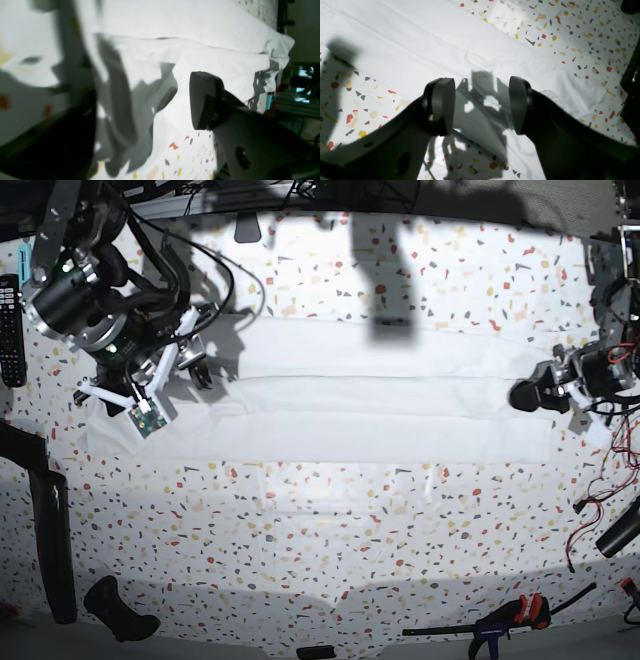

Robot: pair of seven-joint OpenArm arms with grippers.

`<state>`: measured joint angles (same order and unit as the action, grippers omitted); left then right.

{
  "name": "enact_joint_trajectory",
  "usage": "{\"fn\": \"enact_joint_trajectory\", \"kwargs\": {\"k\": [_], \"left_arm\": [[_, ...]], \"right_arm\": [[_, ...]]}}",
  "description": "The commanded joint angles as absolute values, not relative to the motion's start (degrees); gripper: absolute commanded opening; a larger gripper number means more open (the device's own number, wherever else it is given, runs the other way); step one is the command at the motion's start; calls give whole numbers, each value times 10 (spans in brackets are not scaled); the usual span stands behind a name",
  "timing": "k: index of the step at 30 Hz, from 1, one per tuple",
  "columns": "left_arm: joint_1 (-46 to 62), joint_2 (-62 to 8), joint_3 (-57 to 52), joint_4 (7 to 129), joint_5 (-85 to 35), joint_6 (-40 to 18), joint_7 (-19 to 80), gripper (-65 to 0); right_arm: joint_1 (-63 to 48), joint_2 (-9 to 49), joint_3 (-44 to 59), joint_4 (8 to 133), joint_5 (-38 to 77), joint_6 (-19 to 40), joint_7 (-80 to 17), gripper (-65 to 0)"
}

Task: Fold the T-shirt properly
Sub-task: 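Close the left gripper on the end of the folded band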

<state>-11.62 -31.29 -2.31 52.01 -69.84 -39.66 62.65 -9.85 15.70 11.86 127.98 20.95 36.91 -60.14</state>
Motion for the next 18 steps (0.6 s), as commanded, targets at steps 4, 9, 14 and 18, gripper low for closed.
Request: {"fn": "enact_joint_trajectory", "kwargs": {"k": [4, 9, 14, 18], "left_arm": [[-126, -326, -26, 526, -650, -400, 616, -346], [-126, -338, -26, 526, -647, -400, 614, -361], [-126, -345, -27, 526, -650, -400, 611, -386], [-125, -345, -27, 526, -659, -400, 609, -469]], "right_arm": [[-94, 160, 120, 1290, 212, 371, -590, -314], [-94, 160, 120, 1290, 212, 371, -590, -314], [-94, 160, 120, 1290, 212, 371, -590, -314], [-94, 160, 120, 1290, 212, 371, -590, -314]]}}
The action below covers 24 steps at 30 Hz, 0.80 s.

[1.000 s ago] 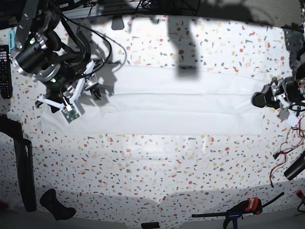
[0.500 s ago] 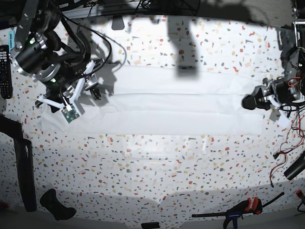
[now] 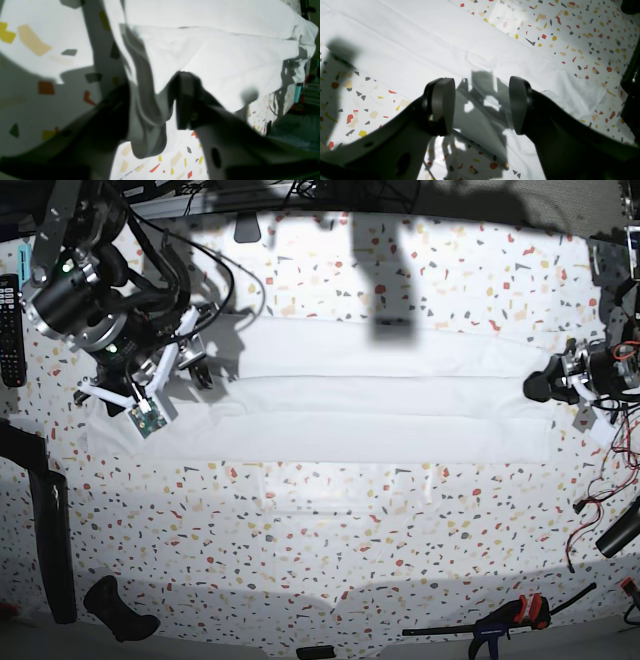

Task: Fold the T-shirt properly
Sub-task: 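Close the left gripper on the end of the folded band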

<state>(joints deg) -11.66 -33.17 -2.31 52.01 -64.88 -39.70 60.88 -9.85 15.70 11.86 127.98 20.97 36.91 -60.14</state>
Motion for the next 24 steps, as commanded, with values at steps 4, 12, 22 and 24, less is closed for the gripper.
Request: {"fn": "enact_joint_trajectory", "kwargs": {"k": [4, 12, 22, 24], "left_arm": [[-126, -345, -27, 526, -682, -399, 608, -580], [-126, -345, -27, 526, -686, -399, 608, -650], [-129, -331, -92, 526, -658, -399, 611, -650], [-129, -327, -125, 526, -665, -399, 627, -650]], "right_arm": [[-94, 160, 120, 1290, 212, 371, -590, -314], [-94, 160, 120, 1290, 212, 370, -592, -314], [-94, 160, 120, 1290, 213, 370, -591, -314], [-93, 160, 120, 1290, 213, 369, -587, -314]]}}
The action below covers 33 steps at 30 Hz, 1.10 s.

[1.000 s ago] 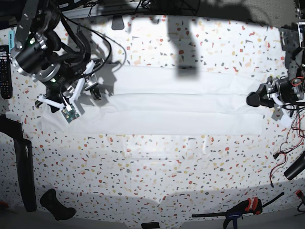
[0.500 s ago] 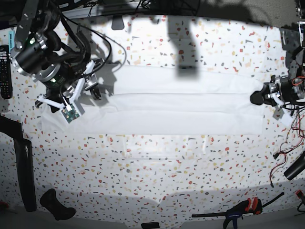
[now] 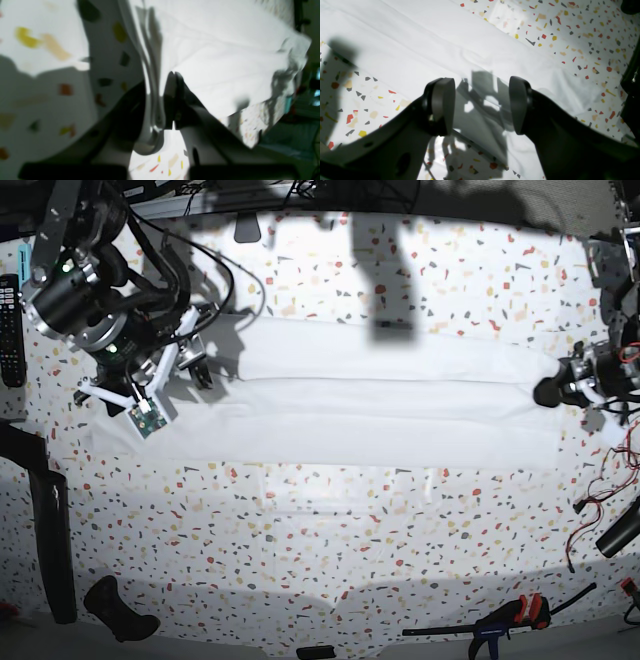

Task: Fold the T-shirt properly
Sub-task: 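Close the left gripper on the end of the folded band, then lift the band end and fold it toward the right gripper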

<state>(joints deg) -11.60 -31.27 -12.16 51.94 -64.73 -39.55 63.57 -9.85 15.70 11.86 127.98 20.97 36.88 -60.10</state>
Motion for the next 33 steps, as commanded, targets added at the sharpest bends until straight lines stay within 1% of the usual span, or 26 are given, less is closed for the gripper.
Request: {"fn": "enact_joint_trajectory", "kwargs": {"k": [1, 4, 10, 12, 15, 20, 25, 30, 33], "left_arm": [[-129, -326, -139, 527, -671, -399, 634, -650], [-129, -326, -162, 535, -693, -400, 657, -650], [-128, -312, -161, 579, -697, -399, 700, -650], [-128, -300, -161, 599, -689, -388, 716, -650], [-128, -272, -160, 636, -653, -360, 737, -650], [-128, -210, -160, 708, -596, -338, 748, -650], [-127, -140, -160, 767, -564, -338, 763, -650], [-125, -82, -160, 774, -564, -338, 755, -650], [-124, -61, -160, 774, -565, -338, 759, -650]], "right_arm": [[-93, 160, 120, 1290, 213, 369, -586, -314], [-93, 160, 120, 1290, 213, 369, -579, -314], [-93, 160, 120, 1290, 213, 369, -560, -314], [-92, 160, 120, 1290, 215, 369, -547, -314], [-82, 158, 120, 1290, 216, 369, -543, -314], [-66, 147, 120, 1290, 216, 369, -542, -314], [-63, 139, 120, 1290, 216, 369, -540, -314], [-63, 139, 120, 1290, 216, 369, -540, -314], [-63, 140, 120, 1290, 216, 369, -540, -314]]}}
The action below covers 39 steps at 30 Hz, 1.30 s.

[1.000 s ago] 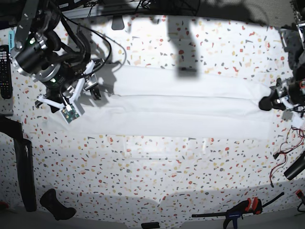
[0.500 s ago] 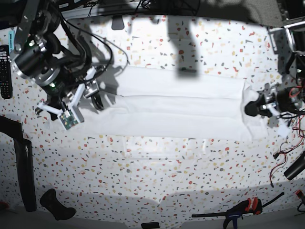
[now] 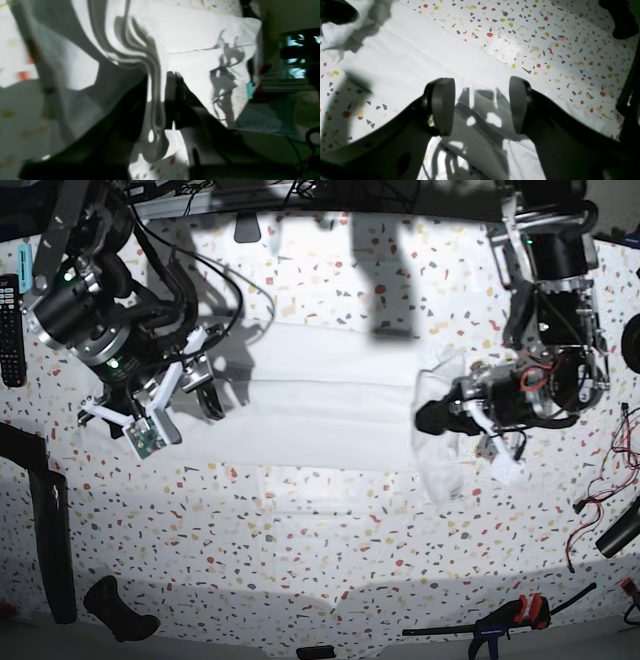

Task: Fold the T-shirt properly
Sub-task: 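Lift the band end and fold it toward the right gripper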

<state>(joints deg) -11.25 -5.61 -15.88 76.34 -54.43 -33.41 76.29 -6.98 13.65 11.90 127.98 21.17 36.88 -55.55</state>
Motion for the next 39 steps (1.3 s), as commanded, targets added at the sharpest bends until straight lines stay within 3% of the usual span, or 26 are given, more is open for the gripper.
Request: {"fn": "enact_joint_trajectory", "kwargs": {"k": [1, 11, 18, 23, 26, 37, 38, 39], "left_arm": [[-124, -58, -160, 775, -566, -338, 761, -650], [-124, -46, -137, 835, -572, -338, 763, -650], [-122, -44, -5, 835, -560, -339, 752, -650], [-122, -45, 78, 835, -502, -338, 688, -650], [-122, -45, 106, 835, -474, -307, 662, -650], [-123, -45, 121, 835, -446, -300, 648, -650], [-122, -45, 121, 835, -458, -300, 648, -646], [-122, -45, 121, 835, -473, -300, 648, -583]], "right_arm": [[-63, 140, 120, 1290, 216, 369, -540, -314], [-62, 140, 120, 1290, 216, 369, -536, -314], [-56, 139, 120, 1290, 216, 369, -536, -314], [-56, 139, 120, 1290, 216, 369, -536, -314], [-56, 139, 120, 1290, 216, 369, -538, -314], [-56, 139, 120, 1290, 216, 369, -540, -314], [-56, 139, 120, 1290, 216, 369, -540, -314], [-56, 139, 120, 1290, 216, 369, -540, -314]]}}
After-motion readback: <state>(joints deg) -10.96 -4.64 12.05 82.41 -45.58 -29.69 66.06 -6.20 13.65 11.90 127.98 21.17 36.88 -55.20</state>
